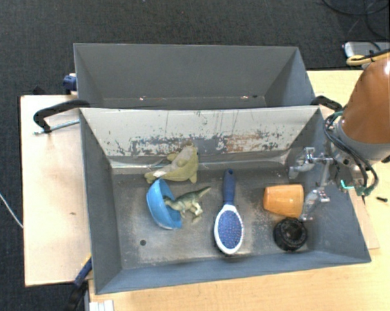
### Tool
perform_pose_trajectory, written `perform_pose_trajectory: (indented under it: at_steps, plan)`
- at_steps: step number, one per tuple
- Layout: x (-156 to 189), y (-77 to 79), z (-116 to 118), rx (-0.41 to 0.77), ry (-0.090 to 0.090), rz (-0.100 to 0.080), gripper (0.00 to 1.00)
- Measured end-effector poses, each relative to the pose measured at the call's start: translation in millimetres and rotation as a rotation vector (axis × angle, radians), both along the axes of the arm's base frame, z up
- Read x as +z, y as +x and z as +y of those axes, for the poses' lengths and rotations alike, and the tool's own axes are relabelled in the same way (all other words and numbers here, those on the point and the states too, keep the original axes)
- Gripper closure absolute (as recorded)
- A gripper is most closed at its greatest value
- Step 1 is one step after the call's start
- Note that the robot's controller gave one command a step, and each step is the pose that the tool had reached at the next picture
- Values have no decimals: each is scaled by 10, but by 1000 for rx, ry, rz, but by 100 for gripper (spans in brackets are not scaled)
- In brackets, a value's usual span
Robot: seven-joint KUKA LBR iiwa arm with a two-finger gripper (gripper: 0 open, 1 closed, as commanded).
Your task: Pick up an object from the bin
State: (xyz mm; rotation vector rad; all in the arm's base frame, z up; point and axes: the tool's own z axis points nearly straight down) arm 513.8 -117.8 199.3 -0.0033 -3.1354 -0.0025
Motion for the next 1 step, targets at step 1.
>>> perform_pose_trajectory:
  at_steps: [1]
  plan:
    - [-1168, 206, -271, 32, 0, -3, 0]
